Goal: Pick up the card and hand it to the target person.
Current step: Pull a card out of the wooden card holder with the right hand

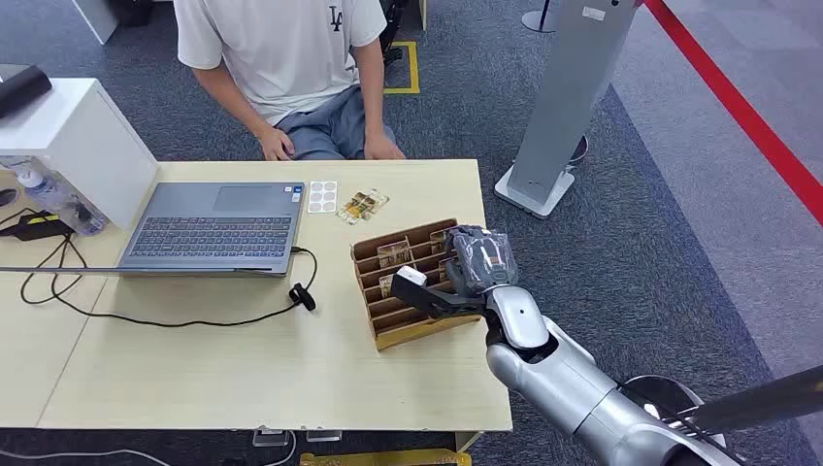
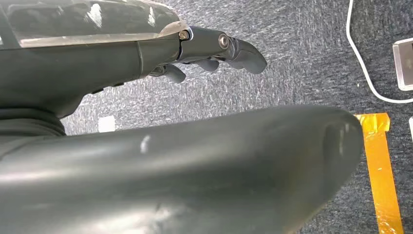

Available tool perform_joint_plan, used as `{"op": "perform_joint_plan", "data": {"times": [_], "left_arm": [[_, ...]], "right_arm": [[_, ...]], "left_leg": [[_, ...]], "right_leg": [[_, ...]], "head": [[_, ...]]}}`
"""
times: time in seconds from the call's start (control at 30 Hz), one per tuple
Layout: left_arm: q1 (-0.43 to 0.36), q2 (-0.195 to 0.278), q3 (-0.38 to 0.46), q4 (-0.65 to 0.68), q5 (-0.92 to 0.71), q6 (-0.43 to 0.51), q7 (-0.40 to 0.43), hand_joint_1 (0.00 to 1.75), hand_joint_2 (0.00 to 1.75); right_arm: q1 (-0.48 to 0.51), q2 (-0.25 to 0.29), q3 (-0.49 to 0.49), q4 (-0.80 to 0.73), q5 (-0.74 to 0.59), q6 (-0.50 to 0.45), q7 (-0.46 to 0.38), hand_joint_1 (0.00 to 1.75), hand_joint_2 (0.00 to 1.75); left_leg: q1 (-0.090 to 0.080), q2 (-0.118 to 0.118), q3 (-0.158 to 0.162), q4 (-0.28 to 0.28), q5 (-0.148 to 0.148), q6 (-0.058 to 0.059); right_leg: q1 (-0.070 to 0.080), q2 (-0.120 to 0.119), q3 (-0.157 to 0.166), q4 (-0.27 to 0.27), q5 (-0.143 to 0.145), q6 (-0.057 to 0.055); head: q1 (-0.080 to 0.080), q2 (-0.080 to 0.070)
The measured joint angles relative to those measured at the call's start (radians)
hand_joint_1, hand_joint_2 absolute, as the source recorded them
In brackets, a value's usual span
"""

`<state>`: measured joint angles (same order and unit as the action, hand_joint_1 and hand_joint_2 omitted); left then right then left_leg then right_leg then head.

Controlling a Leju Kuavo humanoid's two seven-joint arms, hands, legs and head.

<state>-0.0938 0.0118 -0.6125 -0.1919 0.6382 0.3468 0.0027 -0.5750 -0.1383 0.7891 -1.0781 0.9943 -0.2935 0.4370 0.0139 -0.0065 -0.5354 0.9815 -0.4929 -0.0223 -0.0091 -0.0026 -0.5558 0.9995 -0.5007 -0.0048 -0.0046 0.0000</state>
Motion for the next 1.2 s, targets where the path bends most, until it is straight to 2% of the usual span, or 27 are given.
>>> {"op": "perform_joint_plan", "data": {"times": [0.2,0.4,0.53,1.1,1.2], "left_arm": [[0.0,0.0,-0.008,0.0,0.002,0.0,-0.001,0.0,0.0],[0.0,0.0,-0.014,0.0,0.002,-0.001,-0.002,0.0,0.0],[0.0,0.0,-0.018,0.0,0.003,-0.001,-0.002,0.0,0.0],[-0.004,0.0,-0.02,0.0,0.006,-0.008,-0.002,0.0,0.0],[-0.005,0.0,-0.02,0.0,0.009,-0.008,-0.002,0.0,0.0]], "right_arm": [[0.01,-0.02,-0.009,-0.01,-0.001,0.003,0.011,0.97,1.75],[0.023,-0.036,-0.013,-0.018,-0.002,0.007,0.014,0.9,1.75],[0.028,-0.043,-0.014,-0.022,-0.007,0.014,0.015,0.98,1.75],[0.037,-0.037,-0.009,-0.021,-0.03,0.013,-0.019,0.73,1.75],[0.037,-0.035,-0.008,-0.02,-0.034,0.012,-0.02,0.76,1.75]], "left_leg": [[0.0,0.0,0.0,0.0,0.0,0.0],[0.0,0.0,0.0,0.0,0.0,0.0],[0.0,0.0,0.0,0.0,0.0,0.0],[0.0,0.0,0.0,0.0,0.0,0.0],[0.0,0.0,0.0,0.0,0.0,0.0]], "right_leg": [[0.0,0.0,0.0,0.0,0.0,0.0],[0.0,0.0,0.0,0.0,0.0,0.0],[0.0,0.0,0.0,0.0,0.0,0.0],[0.0,0.0,0.0,0.0,0.0,0.0],[0.0,0.0,0.0,0.0,0.0,0.0]], "head": [[0.0,0.0],[0.0,0.0],[0.0,0.0],[0.0,0.0],[0.0,0.0]]}}
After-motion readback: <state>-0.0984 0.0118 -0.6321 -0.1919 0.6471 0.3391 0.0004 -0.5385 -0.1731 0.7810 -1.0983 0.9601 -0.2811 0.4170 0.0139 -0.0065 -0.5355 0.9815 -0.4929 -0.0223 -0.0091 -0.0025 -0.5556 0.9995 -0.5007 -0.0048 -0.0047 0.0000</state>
